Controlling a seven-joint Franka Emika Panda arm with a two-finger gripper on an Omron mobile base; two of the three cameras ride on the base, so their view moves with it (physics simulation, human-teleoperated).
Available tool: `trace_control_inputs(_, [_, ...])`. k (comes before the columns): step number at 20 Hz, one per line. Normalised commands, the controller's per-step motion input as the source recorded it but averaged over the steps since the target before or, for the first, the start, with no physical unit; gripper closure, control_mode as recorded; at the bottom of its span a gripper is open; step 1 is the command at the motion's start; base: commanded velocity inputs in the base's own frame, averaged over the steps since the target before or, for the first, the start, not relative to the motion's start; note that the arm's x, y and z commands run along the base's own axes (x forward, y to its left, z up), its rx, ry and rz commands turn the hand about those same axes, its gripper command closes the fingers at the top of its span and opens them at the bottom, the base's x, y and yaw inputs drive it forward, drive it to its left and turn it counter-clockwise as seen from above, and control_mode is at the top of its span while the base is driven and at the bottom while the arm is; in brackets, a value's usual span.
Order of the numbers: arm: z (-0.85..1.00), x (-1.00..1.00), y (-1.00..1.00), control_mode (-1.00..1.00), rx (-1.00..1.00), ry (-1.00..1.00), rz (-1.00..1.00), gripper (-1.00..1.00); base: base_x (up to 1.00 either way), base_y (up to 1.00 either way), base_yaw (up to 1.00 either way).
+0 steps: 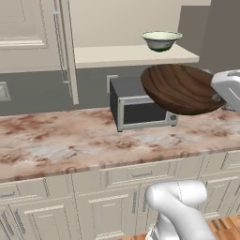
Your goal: Move the bowls from the cabinet to the plates on the dining table.
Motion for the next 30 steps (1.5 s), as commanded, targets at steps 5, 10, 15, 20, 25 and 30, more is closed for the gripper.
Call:
trace_control_inputs(5, [0.00,0.00,0.00,1.00,0.00,0.00,0.00,1.00,-0.64,0.00,0.00])
trace_control_inputs(10, [0.00,0.00,0.00,1.00,0.00,0.00,0.00,1.00,-0.59,-0.04,0.02])
trace_control_inputs(15, [0.00,0.00,0.00,1.00,0.00,0.00,0.00,1.00,-0.77,0.02,0.11])
trace_control_inputs(20, [0.00,0.00,0.00,1.00,0.00,0.00,0.00,1.00,-0.65,0.62,0.33])
trace_control_inputs(25, [0.00,0.00,0.00,1.00,0.00,0.00,0.00,1.00,-0.04,0.50,0.61])
trace_control_inputs(30, [0.00,0.00,0.00,1.00,0.00,0.00,0.00,1.00,0.43,0.24,0.72])
